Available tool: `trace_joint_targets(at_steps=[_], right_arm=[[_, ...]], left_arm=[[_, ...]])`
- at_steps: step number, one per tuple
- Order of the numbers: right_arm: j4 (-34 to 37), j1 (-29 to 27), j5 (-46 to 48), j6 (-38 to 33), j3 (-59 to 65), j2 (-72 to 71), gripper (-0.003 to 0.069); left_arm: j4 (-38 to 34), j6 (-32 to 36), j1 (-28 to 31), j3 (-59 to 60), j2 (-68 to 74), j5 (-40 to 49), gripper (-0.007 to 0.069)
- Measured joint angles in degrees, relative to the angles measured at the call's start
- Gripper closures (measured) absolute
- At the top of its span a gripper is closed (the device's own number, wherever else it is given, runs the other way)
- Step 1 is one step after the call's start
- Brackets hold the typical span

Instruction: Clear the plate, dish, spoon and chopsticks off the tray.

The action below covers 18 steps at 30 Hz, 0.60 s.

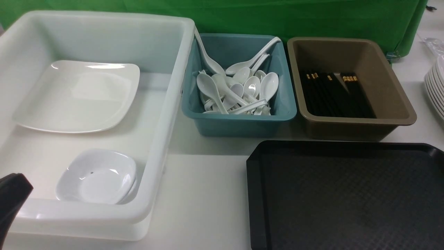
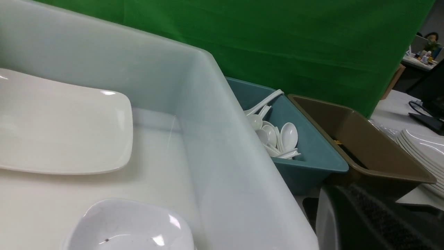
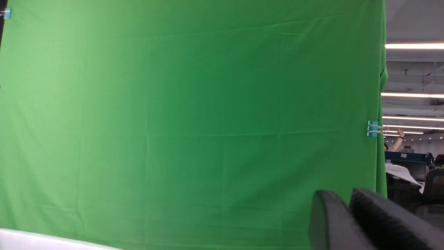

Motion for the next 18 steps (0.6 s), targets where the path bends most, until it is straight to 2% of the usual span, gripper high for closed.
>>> trace_joint_targets(at_steps=[11, 15, 18], right_arm=[[0.0, 0.0, 0.0, 0.3, 0.0, 0.0, 0.0515], [0.0, 0.0, 0.0, 0.3, 0.0, 0.0, 0.0505], [0.0, 0.0, 0.0, 0.3, 0.0, 0.0, 0.0498]], left_arm=[[3.6, 0.2, 0.0, 0.0, -0.1, -0.1, 0.0615], [7.0, 0.4, 0.0, 0.3, -0.3, -0.9, 0.0615], [9.7, 0.7, 2.1, 2.9, -1.9, -2.7, 0.0615]])
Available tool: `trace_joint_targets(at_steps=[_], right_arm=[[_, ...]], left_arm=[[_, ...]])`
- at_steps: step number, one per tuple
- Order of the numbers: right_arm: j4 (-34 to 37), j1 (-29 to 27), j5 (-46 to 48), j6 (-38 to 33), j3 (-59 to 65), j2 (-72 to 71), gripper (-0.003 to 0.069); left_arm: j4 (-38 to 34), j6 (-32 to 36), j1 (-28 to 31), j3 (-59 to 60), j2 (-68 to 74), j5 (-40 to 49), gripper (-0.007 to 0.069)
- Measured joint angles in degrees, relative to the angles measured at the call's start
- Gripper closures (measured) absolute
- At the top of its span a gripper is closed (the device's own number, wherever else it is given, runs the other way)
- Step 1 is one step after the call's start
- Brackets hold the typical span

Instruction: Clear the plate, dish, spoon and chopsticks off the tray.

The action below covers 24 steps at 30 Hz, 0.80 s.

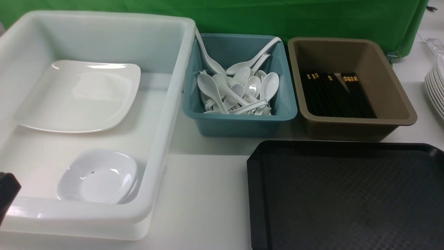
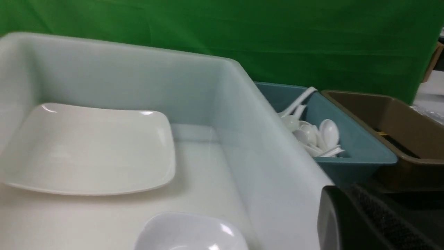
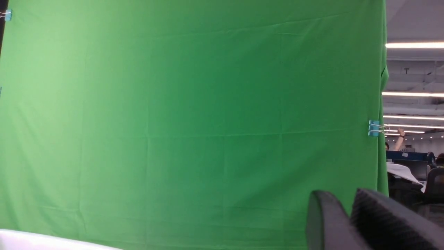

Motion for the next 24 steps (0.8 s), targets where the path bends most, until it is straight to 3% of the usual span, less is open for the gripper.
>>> trace_joint_targets(at_steps=[6, 8, 12, 24], right_arm=[[0.0, 0.0, 0.0, 0.0, 0.0, 0.0, 0.0481], [0.0, 0.0, 0.0, 0.0, 0.0, 0.0, 0.0474], [0.0, 0.0, 0.0, 0.0, 0.1, 0.0, 0.0466], [0.0, 0.0, 0.0, 0.4, 0.1, 0.0, 0.0441]], left_arm=[[1.9, 0.2, 10.2, 12.1, -5.2, -6.1, 0.0615], [3.8, 0.2, 11.2, 14.8, -6.1, -6.2, 0.0615], [7.1, 0.2, 11.2, 15.8, -6.5, -1.1, 0.0615], [7.5, 0.2, 10.5, 15.8, -6.5, -5.0, 0.0613]])
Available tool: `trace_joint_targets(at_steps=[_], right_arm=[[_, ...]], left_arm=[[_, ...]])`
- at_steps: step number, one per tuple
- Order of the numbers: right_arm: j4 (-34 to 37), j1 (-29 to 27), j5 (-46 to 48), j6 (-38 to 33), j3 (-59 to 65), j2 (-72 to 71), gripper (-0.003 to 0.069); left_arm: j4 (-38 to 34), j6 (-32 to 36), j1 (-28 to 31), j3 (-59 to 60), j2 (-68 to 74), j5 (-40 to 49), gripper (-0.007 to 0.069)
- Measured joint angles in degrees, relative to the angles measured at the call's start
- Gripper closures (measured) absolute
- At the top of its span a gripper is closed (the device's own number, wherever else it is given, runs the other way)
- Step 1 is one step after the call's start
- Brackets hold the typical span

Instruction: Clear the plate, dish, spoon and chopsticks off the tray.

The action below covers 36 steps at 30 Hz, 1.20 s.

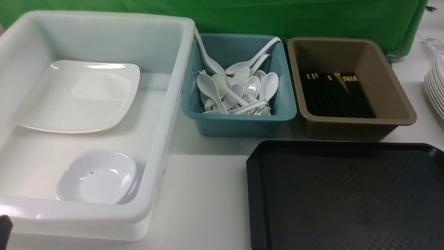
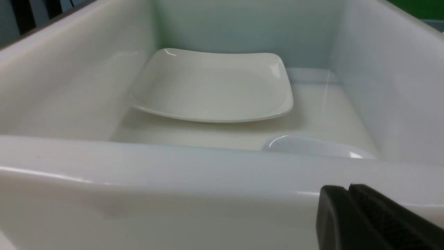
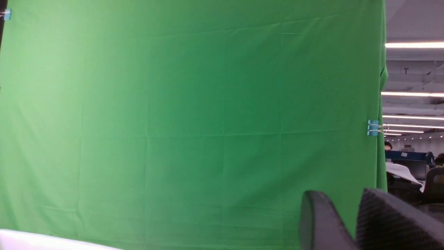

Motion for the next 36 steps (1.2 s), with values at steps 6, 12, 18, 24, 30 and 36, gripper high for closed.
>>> trace_joint_targets(at_steps=[6, 12, 18, 24, 30, 36], right_arm=[[0.0, 0.0, 0.0, 0.0, 0.0, 0.0, 0.0425], [0.0, 0.0, 0.0, 0.0, 0.0, 0.0, 0.0423], [0.0, -0.3, 4.9, -1.0, 0.0, -0.4, 0.0420], [0.0, -6.9, 26.3, -8.0, 3.1, -1.2, 0.0419], [0.0, -11.9, 27.6, -10.0, 16.5, -2.9, 0.0419], [0.1, -13.1, 29.5, -8.5, 21.2, -4.5, 0.0419]], left_arm=[[0.0, 0.0, 0.0, 0.0, 0.0, 0.0, 0.0613], [0.0, 0.0, 0.0, 0.0, 0.0, 0.0, 0.0613], [0.0, 0.0, 0.0, 0.0, 0.0, -0.1, 0.0613], [0.0, 0.1, 0.0, 0.0, 0.0, -0.1, 0.0613], [0.3, 0.2, 0.0, 0.0, 0.0, -0.1, 0.0613], [0.6, 0.4, 0.0, 0.0, 0.0, 0.0, 0.0612]])
